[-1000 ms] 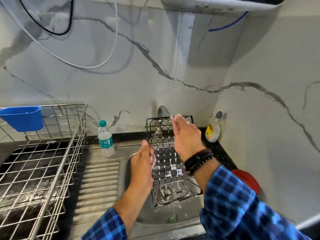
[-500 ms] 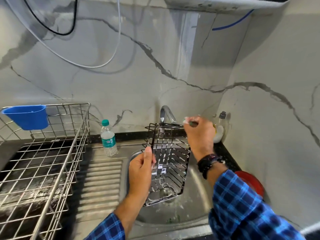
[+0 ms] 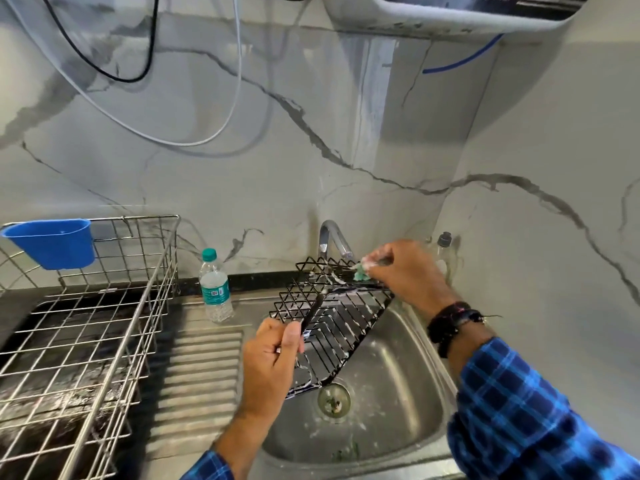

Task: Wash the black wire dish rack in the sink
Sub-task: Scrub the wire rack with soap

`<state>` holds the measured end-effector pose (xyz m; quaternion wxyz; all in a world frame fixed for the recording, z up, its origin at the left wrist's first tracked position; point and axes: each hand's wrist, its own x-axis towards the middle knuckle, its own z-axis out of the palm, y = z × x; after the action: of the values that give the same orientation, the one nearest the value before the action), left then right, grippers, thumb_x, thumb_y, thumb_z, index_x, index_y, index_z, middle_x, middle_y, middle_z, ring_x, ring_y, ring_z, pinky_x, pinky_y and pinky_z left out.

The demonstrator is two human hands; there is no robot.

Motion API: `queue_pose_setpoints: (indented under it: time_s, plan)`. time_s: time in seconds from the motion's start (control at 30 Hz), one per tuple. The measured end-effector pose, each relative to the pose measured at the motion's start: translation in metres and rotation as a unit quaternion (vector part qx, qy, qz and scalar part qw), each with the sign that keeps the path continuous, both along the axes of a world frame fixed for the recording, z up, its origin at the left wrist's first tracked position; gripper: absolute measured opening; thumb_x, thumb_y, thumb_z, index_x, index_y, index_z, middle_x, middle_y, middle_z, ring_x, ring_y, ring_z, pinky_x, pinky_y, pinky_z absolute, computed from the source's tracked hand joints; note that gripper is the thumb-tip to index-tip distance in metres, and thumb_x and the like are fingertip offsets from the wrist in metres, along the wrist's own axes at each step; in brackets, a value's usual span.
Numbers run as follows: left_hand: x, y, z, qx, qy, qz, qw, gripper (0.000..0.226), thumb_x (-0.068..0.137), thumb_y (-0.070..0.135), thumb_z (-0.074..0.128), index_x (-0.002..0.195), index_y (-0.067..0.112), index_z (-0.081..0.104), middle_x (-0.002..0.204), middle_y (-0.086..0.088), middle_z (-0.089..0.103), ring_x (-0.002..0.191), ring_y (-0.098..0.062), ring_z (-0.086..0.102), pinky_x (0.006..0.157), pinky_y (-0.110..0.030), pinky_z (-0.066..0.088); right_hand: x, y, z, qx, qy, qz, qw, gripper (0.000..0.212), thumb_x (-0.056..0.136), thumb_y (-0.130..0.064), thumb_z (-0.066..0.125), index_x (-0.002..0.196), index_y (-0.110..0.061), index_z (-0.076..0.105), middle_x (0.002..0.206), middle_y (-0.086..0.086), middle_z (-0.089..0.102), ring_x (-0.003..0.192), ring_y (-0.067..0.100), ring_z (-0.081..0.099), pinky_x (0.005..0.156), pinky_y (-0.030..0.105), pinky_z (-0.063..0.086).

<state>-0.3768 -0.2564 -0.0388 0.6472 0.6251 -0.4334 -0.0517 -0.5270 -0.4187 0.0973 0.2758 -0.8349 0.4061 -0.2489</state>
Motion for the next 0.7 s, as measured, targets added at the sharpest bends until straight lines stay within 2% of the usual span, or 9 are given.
queue_pose_setpoints:
  time_s: [0.07, 0.17, 0.27, 0.33, 0.47, 0.53, 0.57, 0.63, 0.7]
  plan:
    - [-0.001, -0.003, 0.003, -0.008, -0.013, -0.003, 1.000, 0.043, 0.097, 0.056, 0.047, 0.067, 0.029, 0.059, 0.063, 0.006, 0.051, 0.054, -0.008, 0.047, 0.052, -0.012, 0.036, 0.013, 0.013, 0.009, -0.005, -0.034, 0.014, 0.999, 0.011, 0.093, -0.023, 0.069, 0.103, -0.018, 0.070, 0.092, -0.008, 0.069, 0.071, 0.002, 0.065, 0.058, 0.011, 0.053]
    - [0.004, -0.005, 0.008, -0.025, -0.066, -0.002, 0.997, 0.056, 0.099, 0.061, 0.044, 0.064, 0.021, 0.061, 0.065, 0.005, 0.052, 0.060, -0.011, 0.051, 0.054, -0.018, 0.040, 0.023, 0.025, 0.020, 0.007, -0.078, 0.082, 0.994, 0.017, 0.091, -0.023, 0.071, 0.107, -0.018, 0.073, 0.103, -0.009, 0.072, 0.090, 0.002, 0.070, 0.079, 0.016, 0.058]
    - [0.014, -0.003, 0.017, -0.034, -0.150, -0.007, 0.988, 0.062, 0.101, 0.056, 0.045, 0.057, 0.014, 0.058, 0.060, 0.008, 0.049, 0.065, -0.013, 0.051, 0.057, -0.026, 0.041, 0.009, 0.013, 0.020, 0.000, -0.047, 0.072, 0.996, 0.011, 0.092, -0.021, 0.070, 0.102, -0.018, 0.072, 0.096, -0.007, 0.071, 0.081, 0.001, 0.067, 0.068, 0.010, 0.053]
    - [0.017, -0.002, 0.025, -0.035, -0.208, -0.008, 0.977, 0.062, 0.102, 0.052, 0.046, 0.054, 0.015, 0.055, 0.057, 0.015, 0.044, 0.067, -0.010, 0.047, 0.062, -0.020, 0.037, -0.003, 0.003, 0.017, -0.001, -0.034, 0.022, 0.999, 0.003, 0.093, -0.019, 0.069, 0.092, -0.022, 0.067, 0.092, -0.005, 0.069, 0.076, 0.000, 0.064, 0.063, 0.007, 0.050]
    - [0.016, -0.008, 0.028, -0.035, -0.304, -0.037, 0.951, 0.050, 0.101, 0.044, 0.055, 0.061, 0.015, 0.063, 0.056, 0.010, 0.054, 0.067, -0.011, 0.043, 0.071, -0.026, 0.041, -0.001, 0.007, 0.022, 0.052, -0.065, 0.030, 0.996, 0.011, 0.095, -0.016, 0.065, 0.091, -0.025, 0.062, 0.099, -0.004, 0.067, 0.087, 0.009, 0.066, 0.072, 0.018, 0.057]
    - [0.019, -0.013, 0.026, -0.016, -0.349, -0.043, 0.936, 0.046, 0.101, 0.046, 0.057, 0.065, 0.019, 0.066, 0.058, 0.011, 0.058, 0.068, -0.010, 0.042, 0.075, -0.032, 0.044, 0.003, 0.012, 0.027, 0.063, -0.078, 0.049, 0.994, 0.018, 0.097, -0.014, 0.063, 0.086, -0.029, 0.060, 0.101, -0.006, 0.067, 0.083, 0.011, 0.067, 0.074, 0.023, 0.059]
    - [0.021, -0.015, 0.026, -0.006, -0.374, -0.040, 0.927, 0.045, 0.100, 0.047, 0.057, 0.066, 0.019, 0.067, 0.059, 0.010, 0.058, 0.070, -0.009, 0.043, 0.076, -0.035, 0.045, 0.003, 0.014, 0.028, 0.050, -0.066, 0.049, 0.995, 0.021, 0.098, -0.016, 0.061, 0.082, -0.029, 0.059, 0.097, -0.006, 0.067, 0.077, 0.009, 0.065, 0.072, 0.021, 0.058]
    - [0.022, -0.020, 0.030, 0.009, -0.435, -0.027, 0.900, 0.045, 0.099, 0.051, 0.058, 0.067, 0.020, 0.067, 0.060, 0.010, 0.057, 0.076, -0.009, 0.044, 0.077, -0.034, 0.044, 0.003, 0.021, 0.024, 0.051, -0.020, 0.055, 0.997, 0.029, 0.101, -0.032, 0.057, 0.078, -0.013, 0.059, 0.082, 0.004, 0.064, 0.066, 0.014, 0.059, 0.059, 0.008, 0.048]
    - [0.018, -0.023, 0.034, 0.020, -0.499, -0.016, 0.866, 0.048, 0.097, 0.054, 0.055, 0.066, 0.020, 0.068, 0.060, 0.010, 0.059, 0.079, -0.009, 0.044, 0.075, -0.033, 0.043, 0.003, 0.029, 0.013, 0.096, 0.027, 0.071, 0.992, 0.050, 0.096, -0.052, 0.058, 0.099, -0.003, 0.063, 0.094, 0.014, 0.068, 0.080, 0.023, 0.065, 0.057, 0.007, 0.045]
